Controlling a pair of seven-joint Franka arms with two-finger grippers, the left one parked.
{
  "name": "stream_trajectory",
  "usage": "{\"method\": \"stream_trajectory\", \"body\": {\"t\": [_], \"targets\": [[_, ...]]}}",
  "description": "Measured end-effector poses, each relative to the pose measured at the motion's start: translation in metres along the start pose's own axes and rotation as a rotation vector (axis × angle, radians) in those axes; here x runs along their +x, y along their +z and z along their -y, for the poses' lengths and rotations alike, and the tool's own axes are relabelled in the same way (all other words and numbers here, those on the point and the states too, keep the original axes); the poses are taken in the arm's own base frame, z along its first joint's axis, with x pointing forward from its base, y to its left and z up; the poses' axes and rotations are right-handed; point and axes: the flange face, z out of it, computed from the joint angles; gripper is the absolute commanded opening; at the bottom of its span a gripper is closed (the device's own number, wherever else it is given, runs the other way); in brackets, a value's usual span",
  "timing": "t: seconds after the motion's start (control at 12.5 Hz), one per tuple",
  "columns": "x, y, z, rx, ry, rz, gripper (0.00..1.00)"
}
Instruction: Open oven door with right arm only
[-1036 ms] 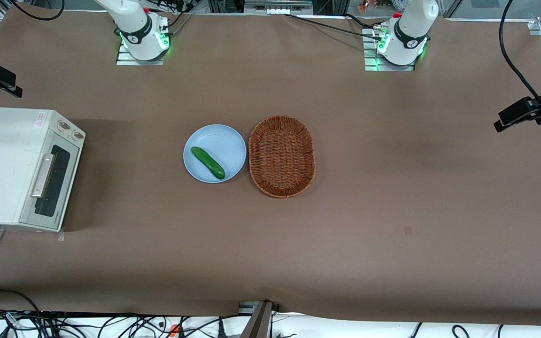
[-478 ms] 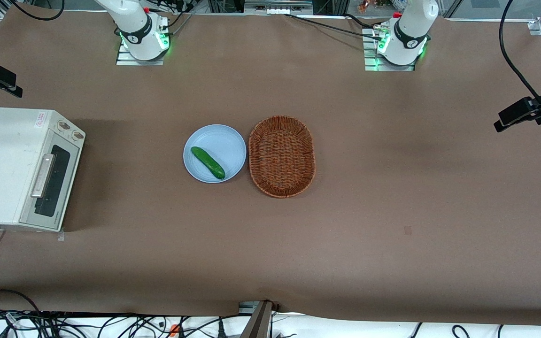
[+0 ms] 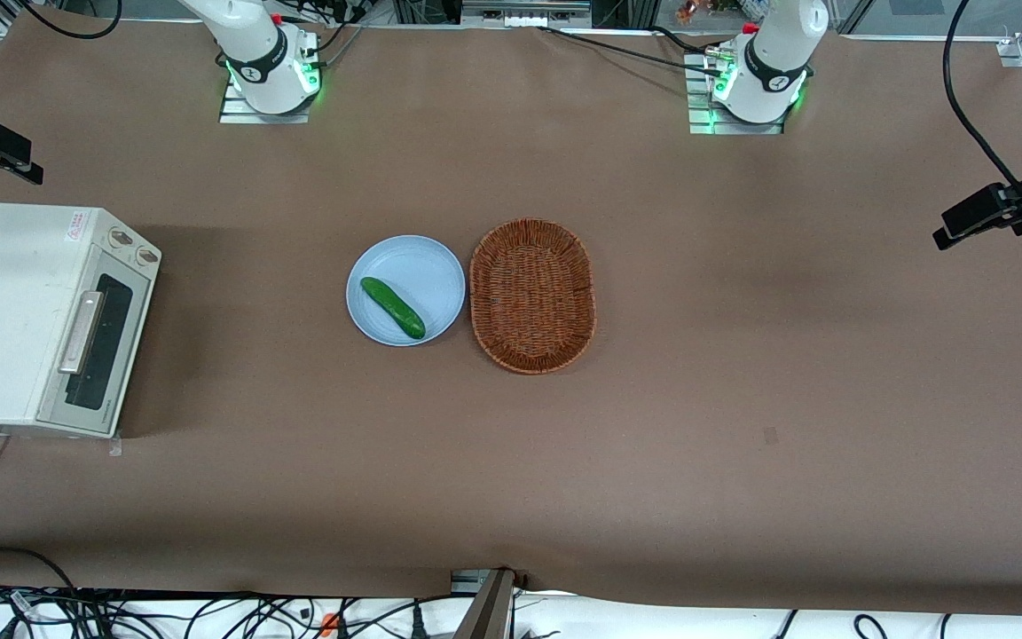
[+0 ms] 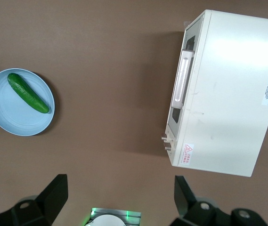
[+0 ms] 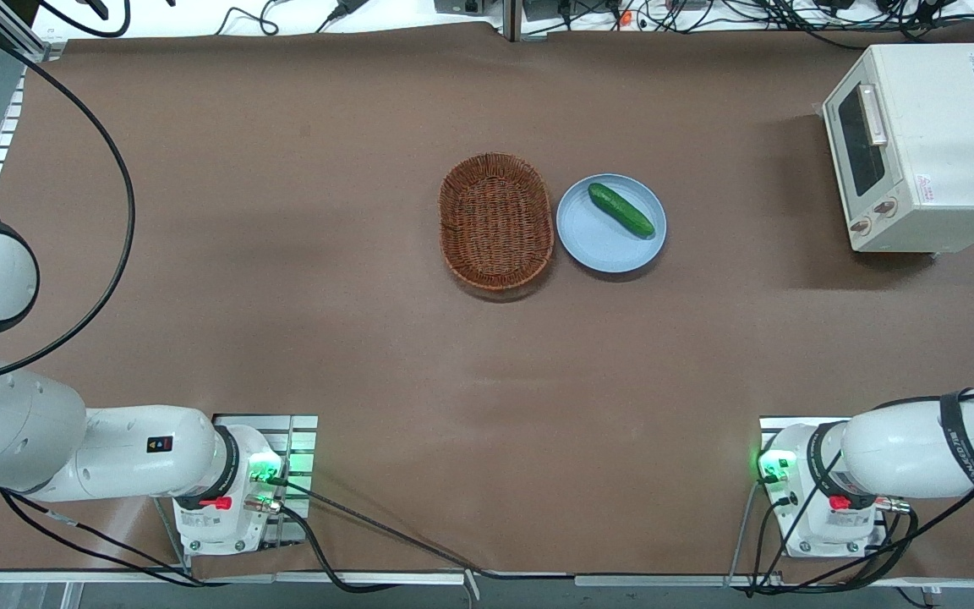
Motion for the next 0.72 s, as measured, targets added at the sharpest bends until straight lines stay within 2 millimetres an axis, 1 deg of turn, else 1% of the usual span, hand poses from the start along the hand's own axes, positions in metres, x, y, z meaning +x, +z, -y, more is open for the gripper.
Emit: {"method": "stream_trajectory", "body": {"t": [0.72], "targets": [[-0.0006, 0.0081, 0.0002, 0.004, 0.0, 0.03, 1.0]]}}
